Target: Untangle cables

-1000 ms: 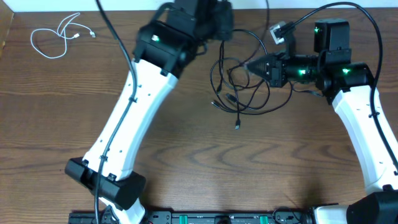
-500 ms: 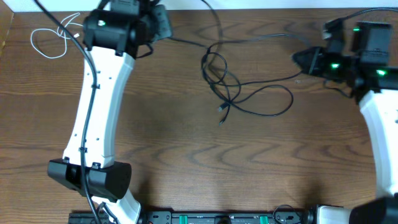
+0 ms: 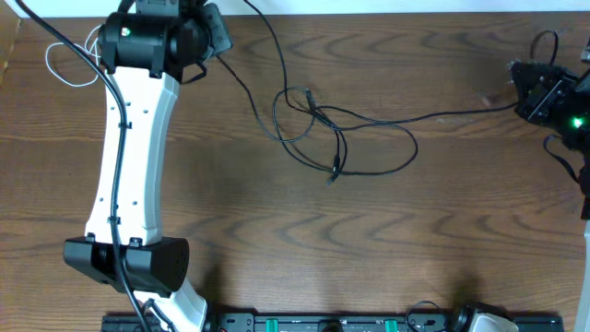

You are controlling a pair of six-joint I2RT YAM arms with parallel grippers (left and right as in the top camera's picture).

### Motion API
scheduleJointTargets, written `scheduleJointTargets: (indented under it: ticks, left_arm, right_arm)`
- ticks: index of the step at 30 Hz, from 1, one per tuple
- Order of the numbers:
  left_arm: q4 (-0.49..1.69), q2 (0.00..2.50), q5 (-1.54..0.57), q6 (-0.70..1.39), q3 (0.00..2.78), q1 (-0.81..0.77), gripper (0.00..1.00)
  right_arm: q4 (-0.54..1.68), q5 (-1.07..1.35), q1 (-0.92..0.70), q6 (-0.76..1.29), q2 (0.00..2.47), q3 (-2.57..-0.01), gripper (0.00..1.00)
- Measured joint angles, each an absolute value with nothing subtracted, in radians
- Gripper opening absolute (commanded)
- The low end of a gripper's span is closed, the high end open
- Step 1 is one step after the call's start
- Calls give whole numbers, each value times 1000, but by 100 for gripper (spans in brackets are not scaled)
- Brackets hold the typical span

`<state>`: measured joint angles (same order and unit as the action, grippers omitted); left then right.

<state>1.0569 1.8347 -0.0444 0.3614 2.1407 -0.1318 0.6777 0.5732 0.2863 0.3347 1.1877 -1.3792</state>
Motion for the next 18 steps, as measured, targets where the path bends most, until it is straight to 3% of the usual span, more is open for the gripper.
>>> scheduleJointTargets:
  ticks: [5,7,11,13,14,16,18]
  left_arm:
    - [929,1810,-113,342,2138,-125,8]
    - [906,1777,-127,344,2138,-112,7]
    - [904,1689,-137,347,2138,-96,7]
    - [908,1645,-168,347,2138,-95,7]
    - [906,1634,-187,348,2138,-95,7]
    - [885,1619,-254,348,2138,-96,7]
    - [854,1619,-334,348,2138,-96,7]
  right_arm:
    - [786,408,286,384,1190,-1379,2]
    - [811,344,286,402,1191,-1379,10]
    - [823,297,286,419,1198,-1379,35]
    - [823,305,282,412,1208,-1379,63]
    - [823,309,279,411,1211,-1379,72]
    - [823,344,271,398,1223,-1379,83]
    - [822,389,263,373,1236,-1379,87]
